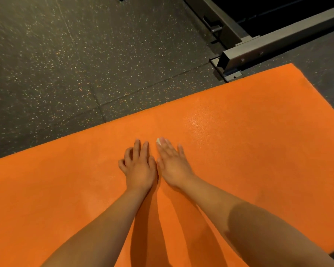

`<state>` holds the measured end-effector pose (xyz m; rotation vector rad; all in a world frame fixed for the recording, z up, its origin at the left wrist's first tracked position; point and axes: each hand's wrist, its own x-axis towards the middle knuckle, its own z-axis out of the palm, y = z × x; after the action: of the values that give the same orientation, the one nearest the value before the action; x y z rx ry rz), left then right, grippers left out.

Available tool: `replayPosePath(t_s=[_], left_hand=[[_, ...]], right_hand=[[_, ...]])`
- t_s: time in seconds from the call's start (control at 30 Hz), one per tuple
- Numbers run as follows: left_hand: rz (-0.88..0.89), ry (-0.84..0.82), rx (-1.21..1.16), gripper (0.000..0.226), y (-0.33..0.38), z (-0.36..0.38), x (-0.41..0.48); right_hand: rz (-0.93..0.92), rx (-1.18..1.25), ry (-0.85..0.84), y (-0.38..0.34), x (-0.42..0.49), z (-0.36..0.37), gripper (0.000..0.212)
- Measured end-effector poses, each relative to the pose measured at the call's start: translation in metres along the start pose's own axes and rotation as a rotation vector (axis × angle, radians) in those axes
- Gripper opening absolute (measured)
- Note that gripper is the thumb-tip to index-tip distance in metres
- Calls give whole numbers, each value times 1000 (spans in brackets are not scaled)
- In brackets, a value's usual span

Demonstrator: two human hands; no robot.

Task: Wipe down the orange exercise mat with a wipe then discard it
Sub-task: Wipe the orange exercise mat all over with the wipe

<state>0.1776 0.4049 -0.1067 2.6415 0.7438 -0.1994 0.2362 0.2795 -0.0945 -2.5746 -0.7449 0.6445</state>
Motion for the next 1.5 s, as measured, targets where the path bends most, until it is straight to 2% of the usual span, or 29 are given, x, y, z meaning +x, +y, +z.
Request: replayPosePath(t_s=[0.1,0.13,0.23,0.3,0.37,0.47,0.57,0.63,0.7,0.73,0.83,0.9,0.97,1.03,1.13,1.2,1.3,1.4,1.47,1.5], left_hand=[[-1,-11,43,59,1,4,4],[0,-11,49,59,1,4,4],[-12,-18,31,56,1,4,3],[-15,-18,10,55,3,1,6],[-9,-7,-14,54,4,-4,12],[-18,-2,-30,54,6,-7,27],[-33,-16,-7,57,5,-5,37],[-28,-13,12,59,5,-5,38],[-35,-16,8,57,5,-7,40],[-36,-11,-2,55,5,-9,43],[-39,3,-28,55,10,-17,64],[-60,-2,-27,56,14,-17,79],[-77,-10,-17,57,16,-14,88],[-64,-11,1,58,16,-10,89],[-62,-23,0,58,15,-7,87],[-62,-24,5,58,16,-8,87],[-72,-44,5,58,18,-8,89],[-70,-42,16,58,17,-9,89],[-66,-42,8,58,16,-9,91],[-62,-40,2,58,16,-8,92]], right_hand=[[-86,-118,23,18,7,-8,56],[-56,-140,58,29,10,-13,55],[196,-82,145,57,21,-31,56],[264,-48,173,50,28,-30,57],[198,-16,155,26,33,-20,58],[-4,7,66,0,36,-5,59],[-107,-100,74,19,42,-12,58],[14,-164,146,40,51,-24,61],[190,-134,192,49,61,-35,60],[218,-97,194,44,67,-36,59],[67,3,114,6,73,-23,58],[-62,-21,63,-6,72,-13,56],[-103,-99,70,7,80,-17,56],[-16,-133,157,31,90,-29,56],[269,-5,260,57,101,-53,54],[317,28,282,50,106,-52,55],[139,47,205,14,111,-35,56],[-59,-47,114,2,116,-28,57],[-40,-105,149,17,123,-36,59],[31,-119,190,25,126,-40,60]])
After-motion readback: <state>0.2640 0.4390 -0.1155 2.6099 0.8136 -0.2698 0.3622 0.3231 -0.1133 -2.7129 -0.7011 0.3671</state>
